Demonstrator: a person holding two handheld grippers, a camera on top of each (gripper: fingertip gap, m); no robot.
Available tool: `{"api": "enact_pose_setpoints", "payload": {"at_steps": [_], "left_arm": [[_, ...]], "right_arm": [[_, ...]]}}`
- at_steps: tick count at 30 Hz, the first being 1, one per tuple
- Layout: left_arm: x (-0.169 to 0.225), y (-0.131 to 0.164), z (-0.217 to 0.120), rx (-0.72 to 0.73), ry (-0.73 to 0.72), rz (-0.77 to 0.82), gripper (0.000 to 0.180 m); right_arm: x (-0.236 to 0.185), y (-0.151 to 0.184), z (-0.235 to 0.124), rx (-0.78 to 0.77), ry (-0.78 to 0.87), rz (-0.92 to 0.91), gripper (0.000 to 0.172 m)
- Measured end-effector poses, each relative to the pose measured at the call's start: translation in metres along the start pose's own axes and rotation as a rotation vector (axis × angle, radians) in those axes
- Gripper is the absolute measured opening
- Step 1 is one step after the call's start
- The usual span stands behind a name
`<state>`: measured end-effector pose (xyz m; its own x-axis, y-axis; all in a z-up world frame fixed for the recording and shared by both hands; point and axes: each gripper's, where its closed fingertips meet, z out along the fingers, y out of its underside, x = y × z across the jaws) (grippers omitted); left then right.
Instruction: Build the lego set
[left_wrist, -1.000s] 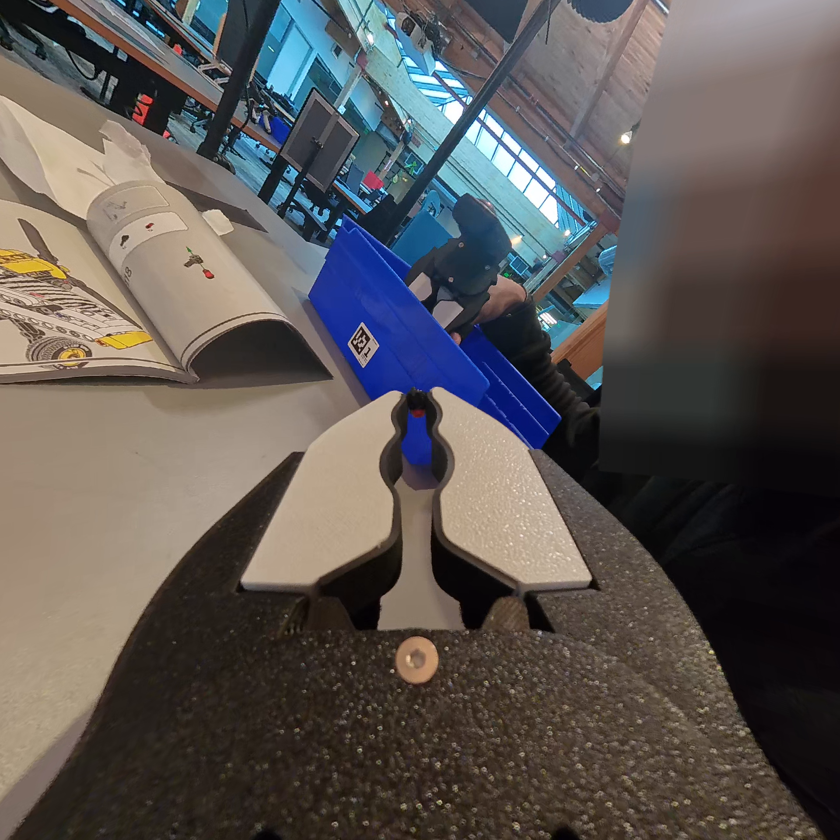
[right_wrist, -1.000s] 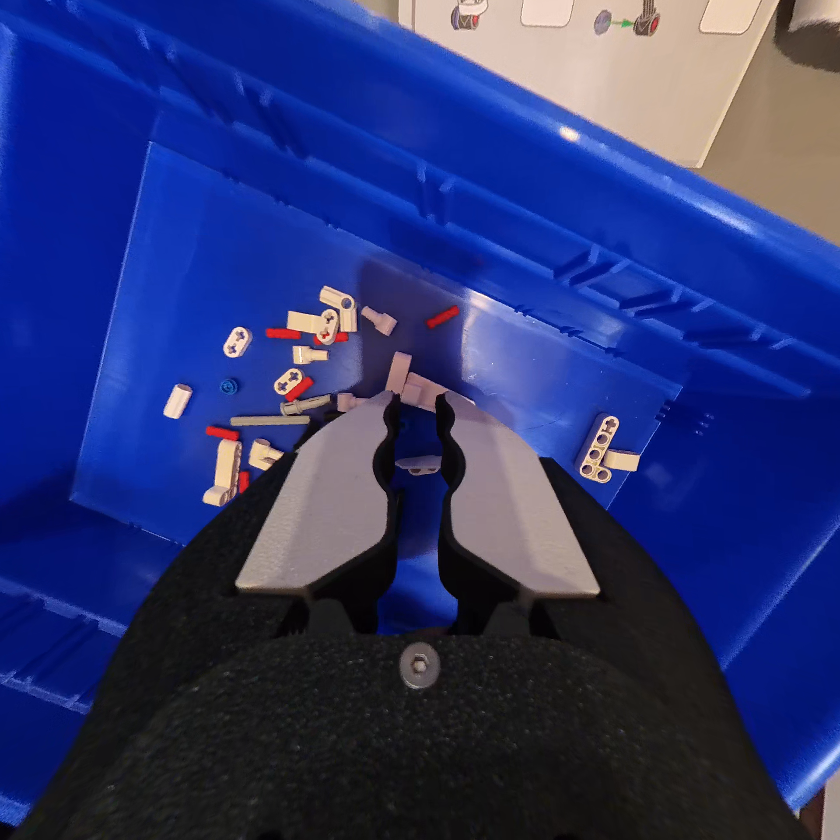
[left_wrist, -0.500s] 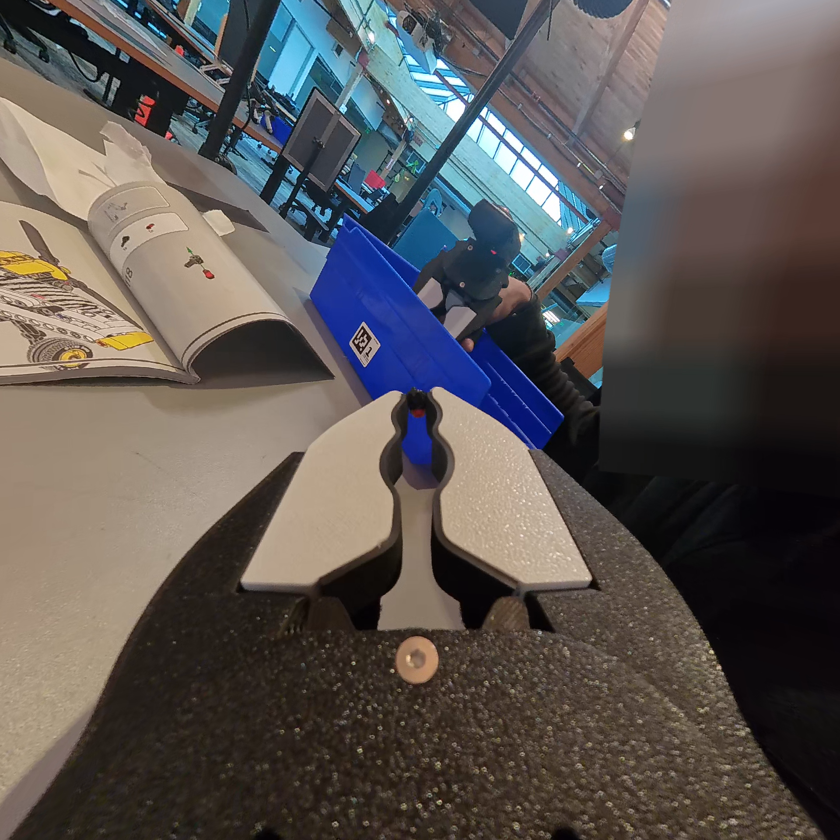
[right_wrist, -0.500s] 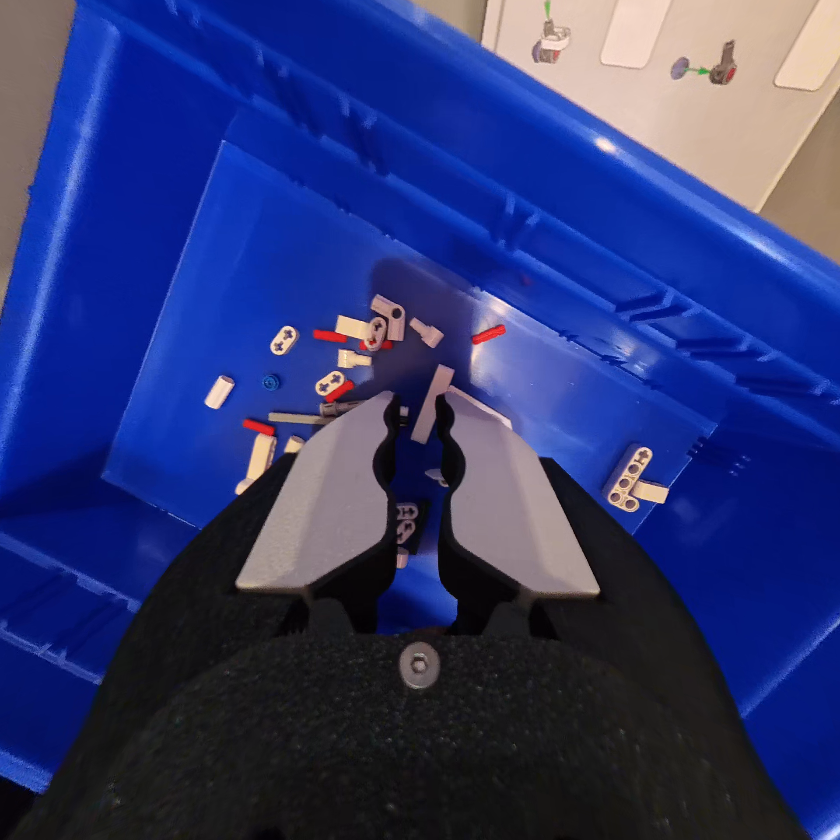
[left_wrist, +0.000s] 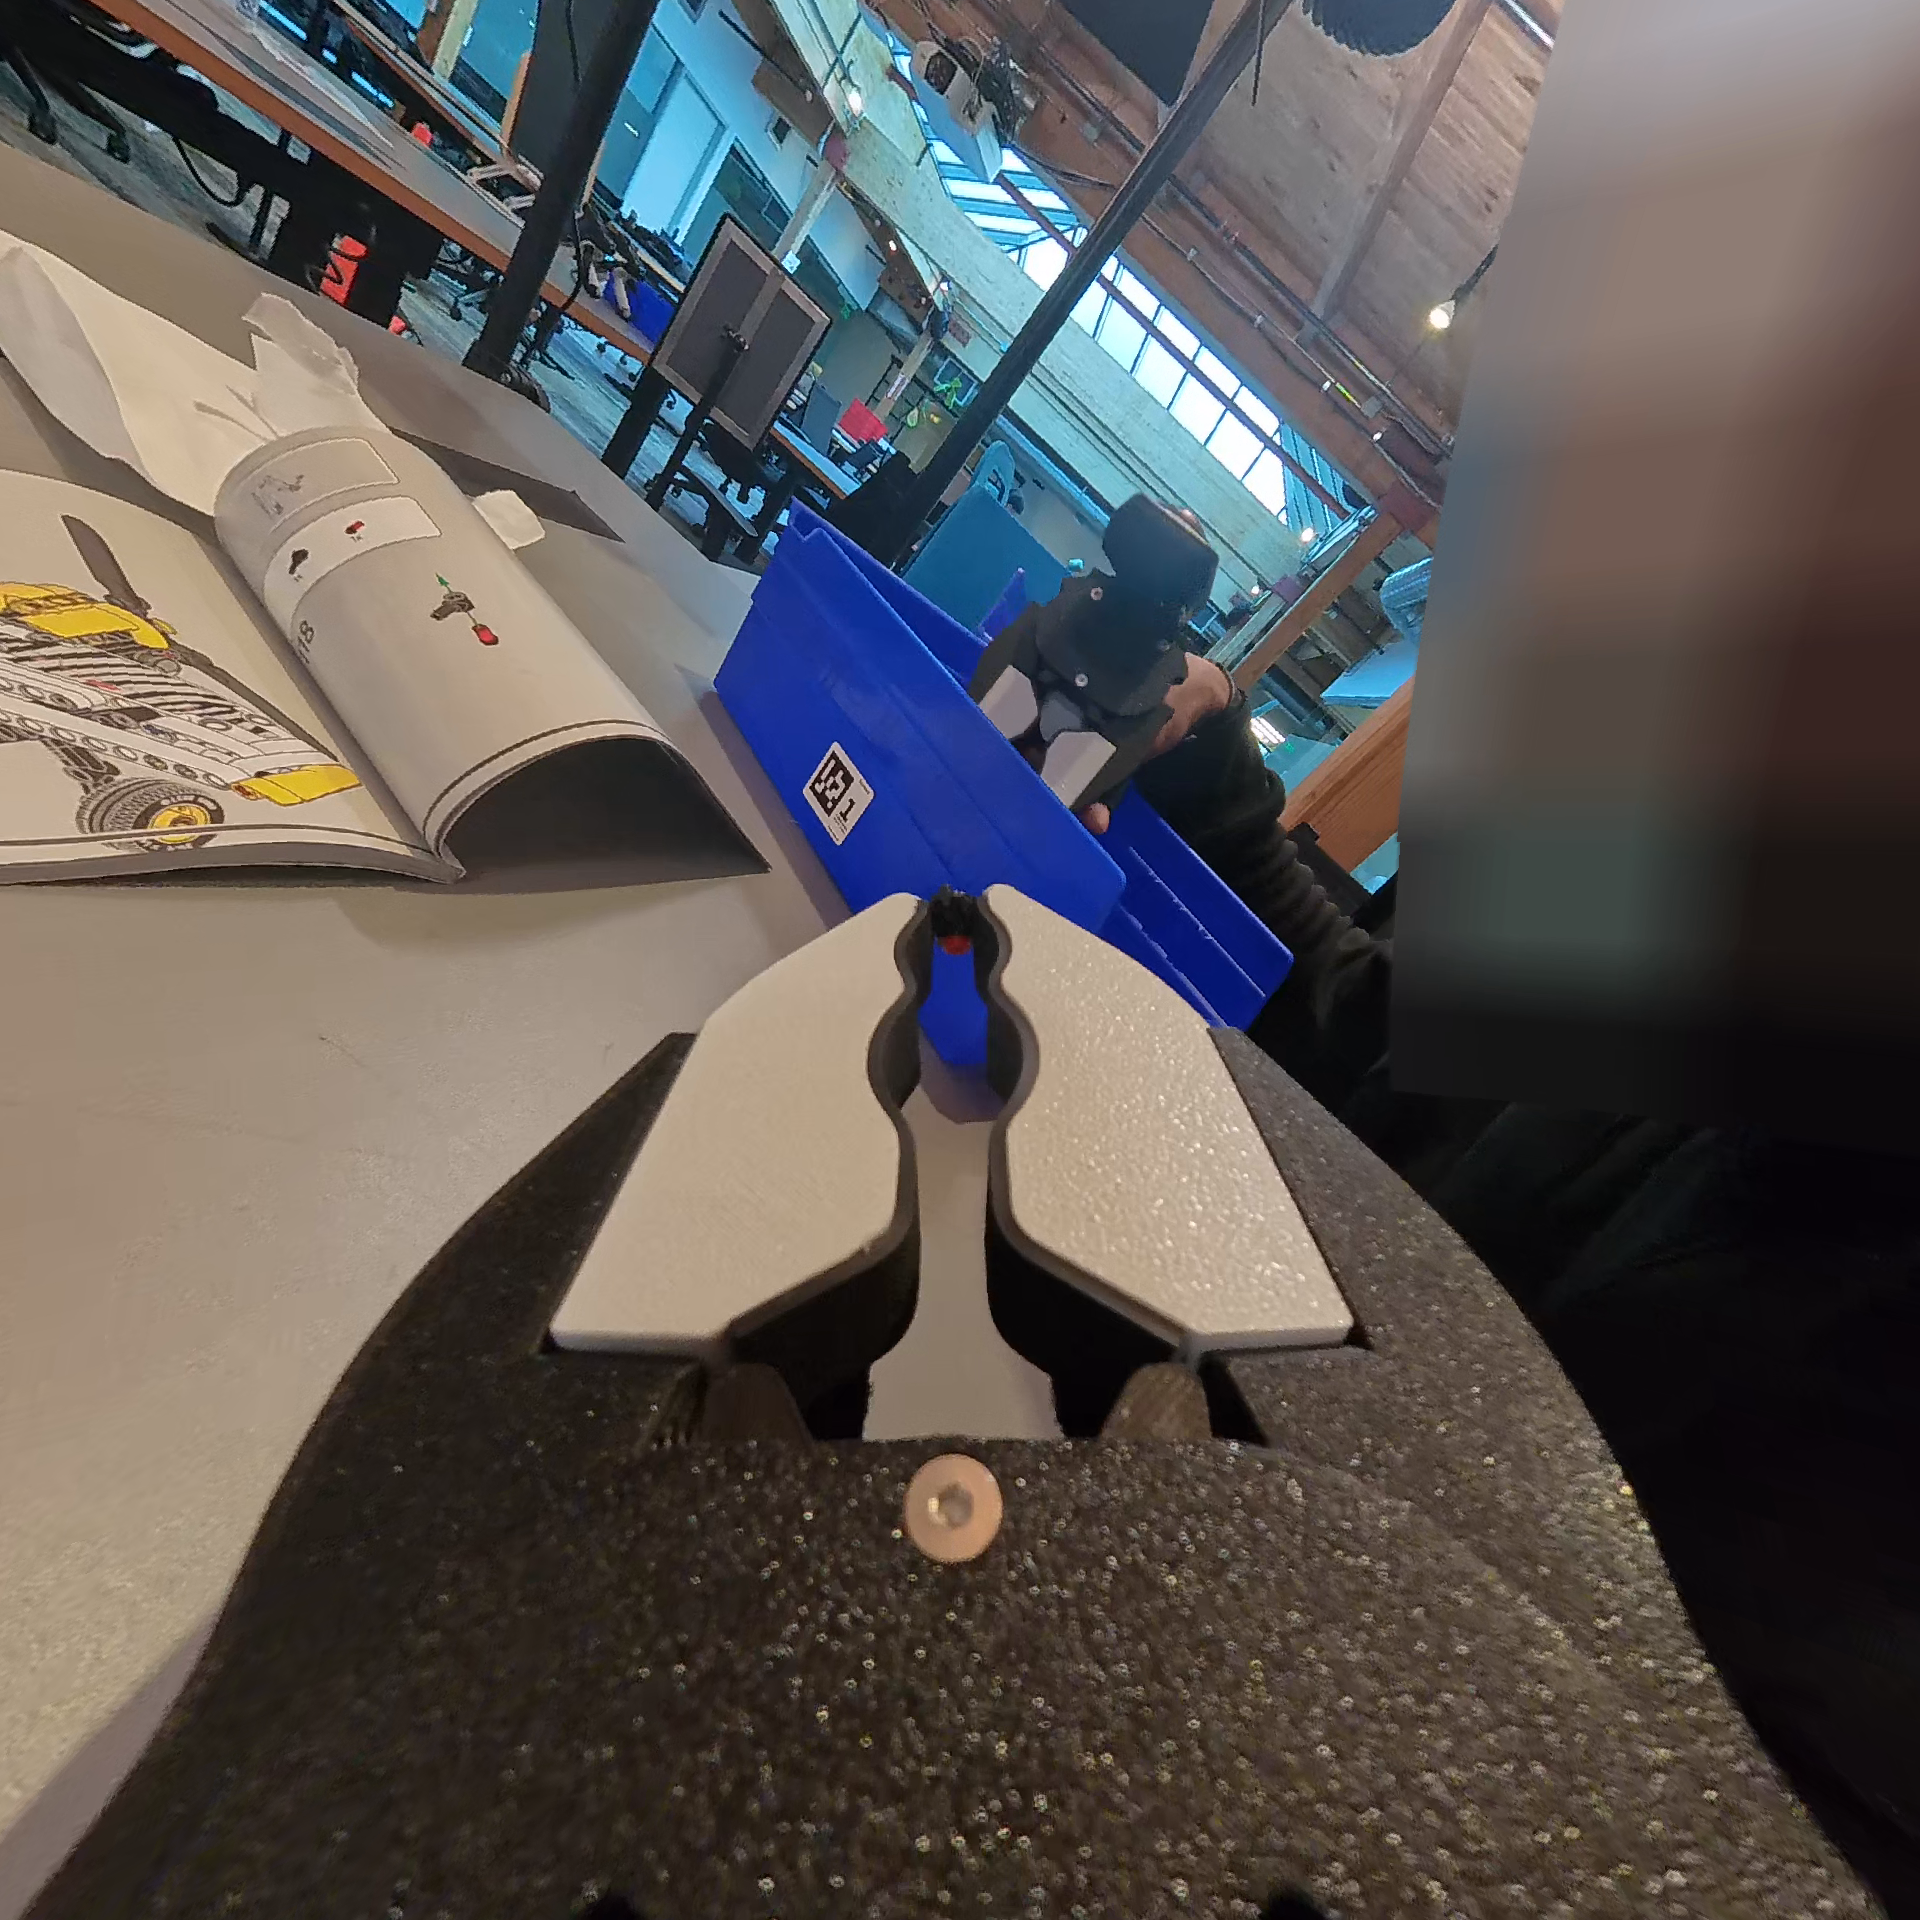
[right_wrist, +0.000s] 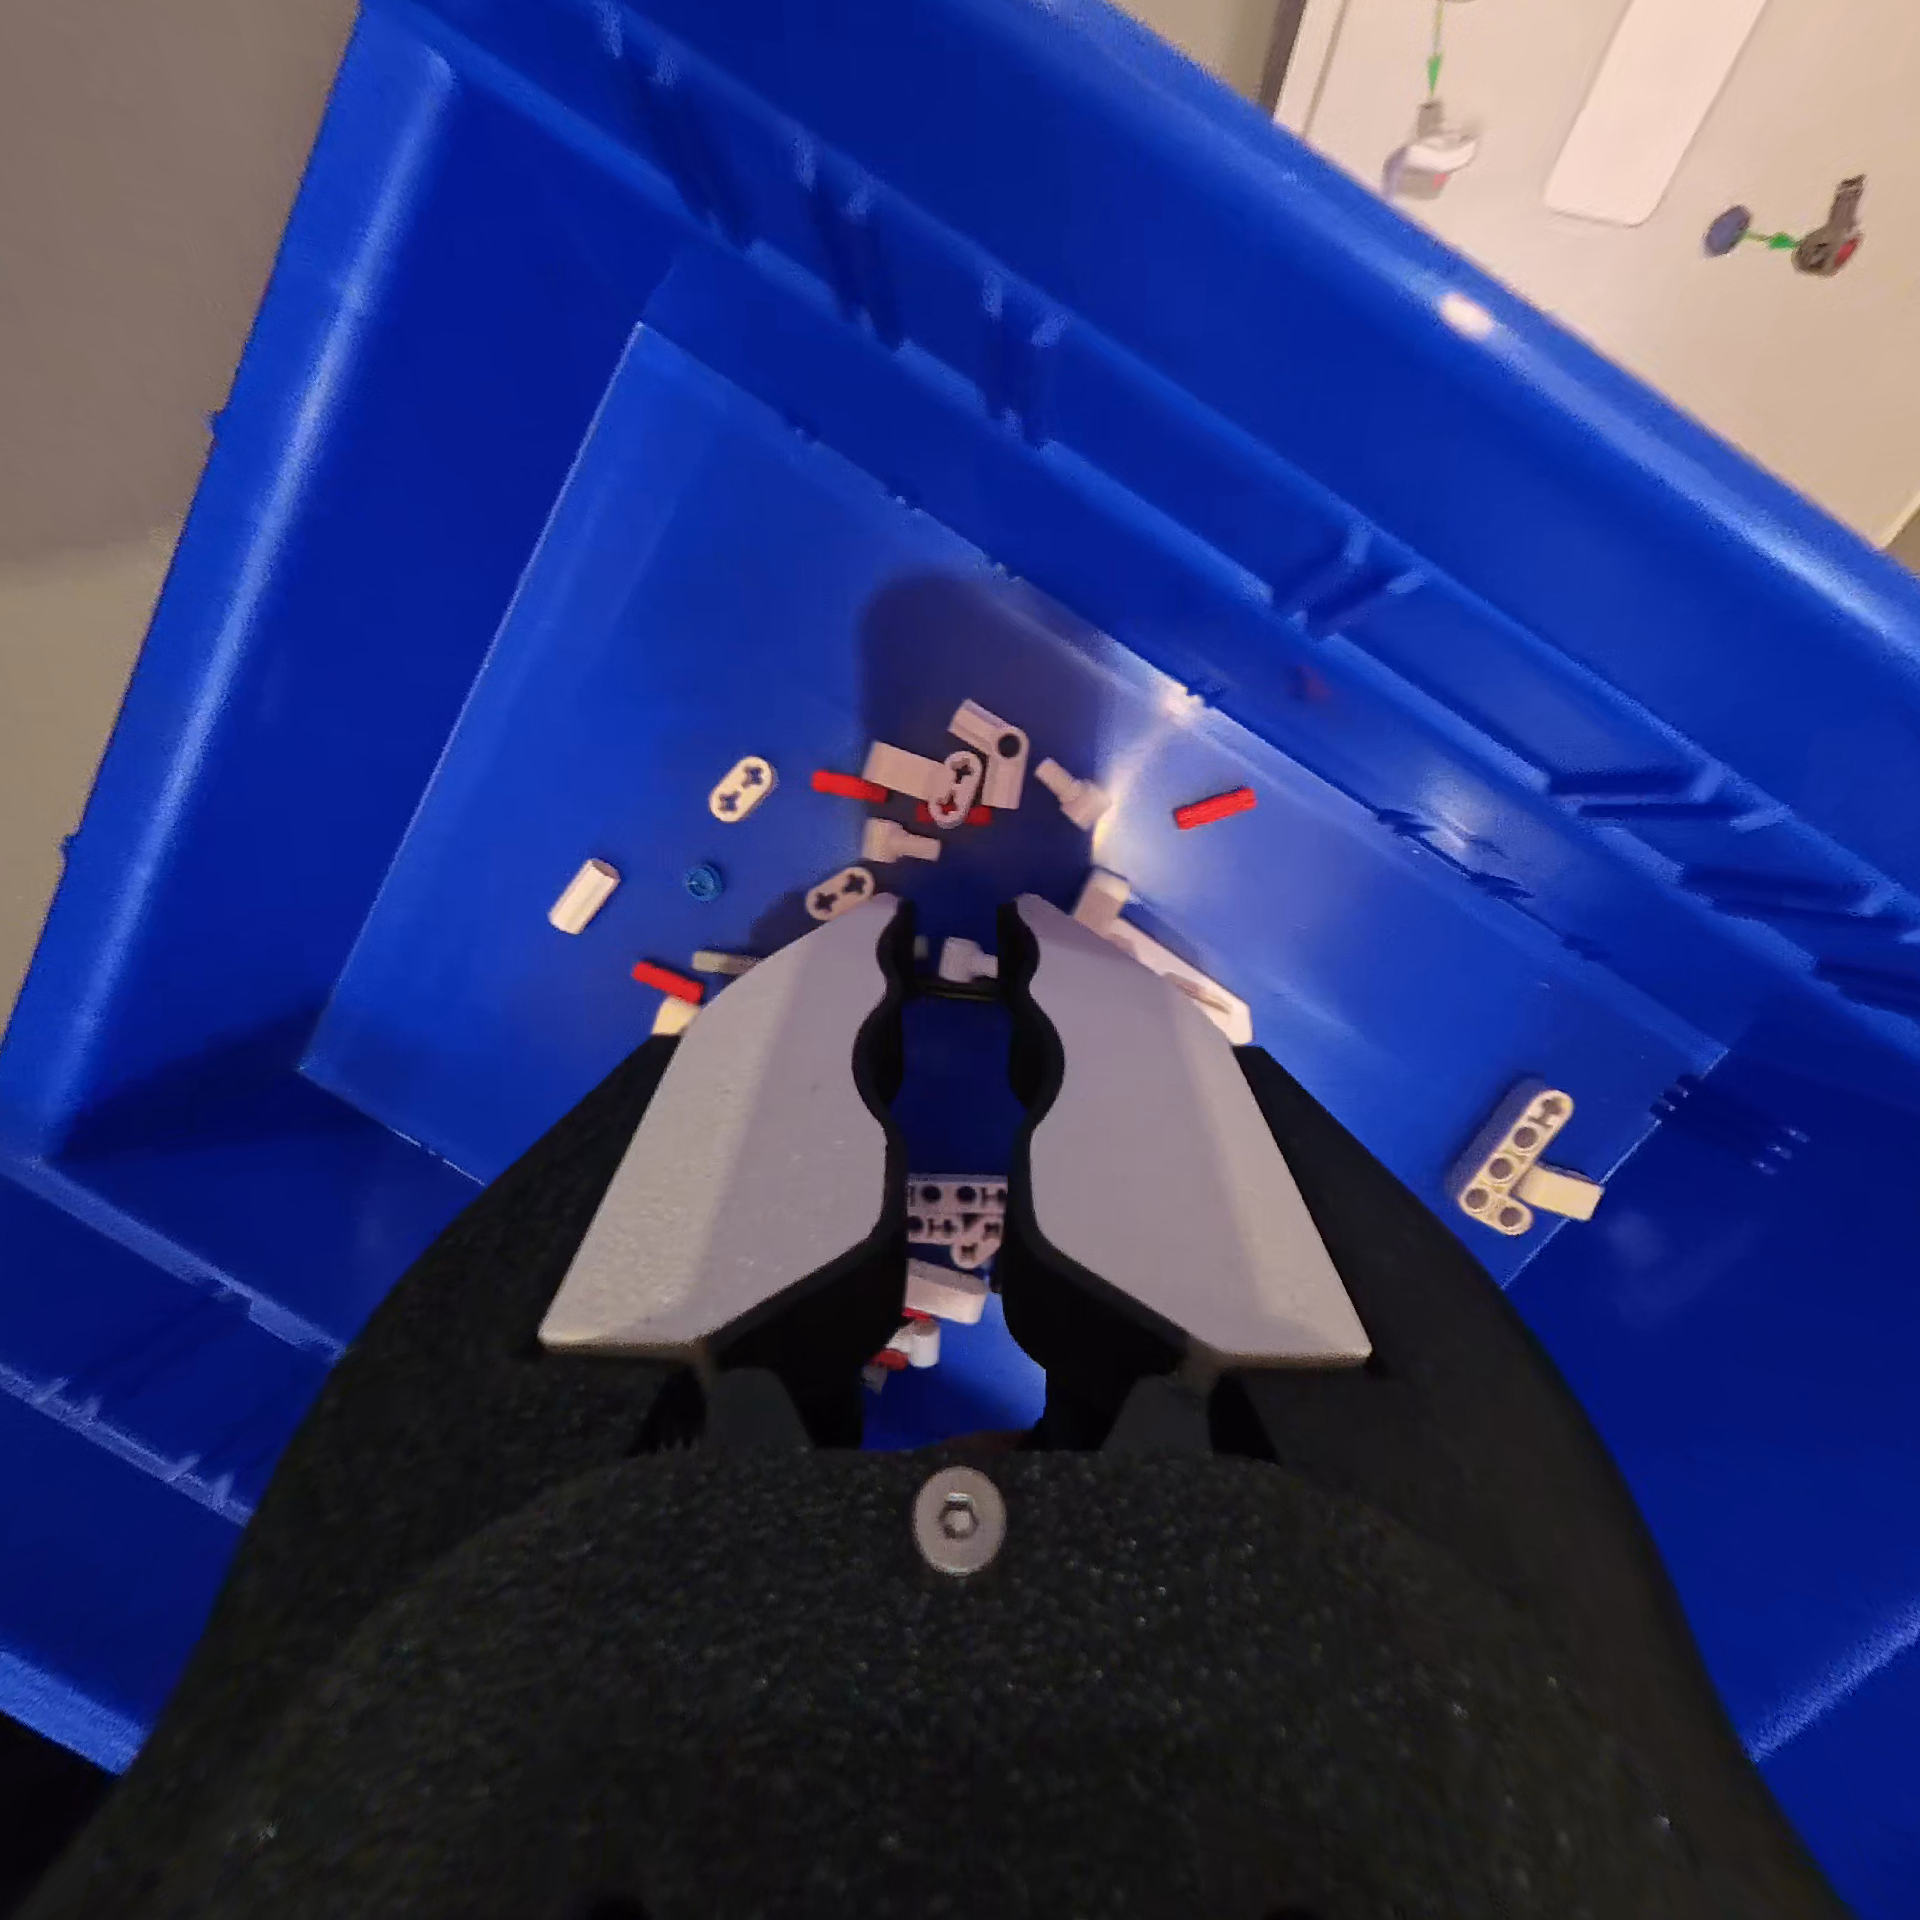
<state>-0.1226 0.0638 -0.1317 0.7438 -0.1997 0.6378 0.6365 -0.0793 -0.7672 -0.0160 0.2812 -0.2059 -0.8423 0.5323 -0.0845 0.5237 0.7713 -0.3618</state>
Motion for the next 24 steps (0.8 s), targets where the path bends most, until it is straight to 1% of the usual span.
{"api": "enact_pose_setpoints", "payload": {"at_steps": [8, 12, 16, 23, 24], "left_arm": [[0.003, 0.001, 0.000, -0.001, 0.009, 0.023, 0.007], [0.004, 0.003, 0.000, -0.010, 0.008, 0.037, 0.007], [0.006, 0.004, 0.000, -0.015, 0.007, 0.046, 0.007], [0.006, 0.005, 0.000, -0.018, 0.009, 0.049, 0.007], [0.006, 0.005, -0.001, -0.018, 0.010, 0.048, 0.007]], "right_arm": [[-0.042, 0.003, 0.003, -0.048, 0.016, -0.059, 0.015], [-0.058, 0.005, 0.011, -0.113, 0.009, -0.093, 0.014], [-0.057, 0.011, 0.021, -0.177, 0.015, -0.104, 0.014], [-0.054, 0.011, 0.028, -0.180, 0.027, -0.094, 0.013], [-0.053, 0.010, 0.028, -0.179, 0.031, -0.092, 0.011]]}}
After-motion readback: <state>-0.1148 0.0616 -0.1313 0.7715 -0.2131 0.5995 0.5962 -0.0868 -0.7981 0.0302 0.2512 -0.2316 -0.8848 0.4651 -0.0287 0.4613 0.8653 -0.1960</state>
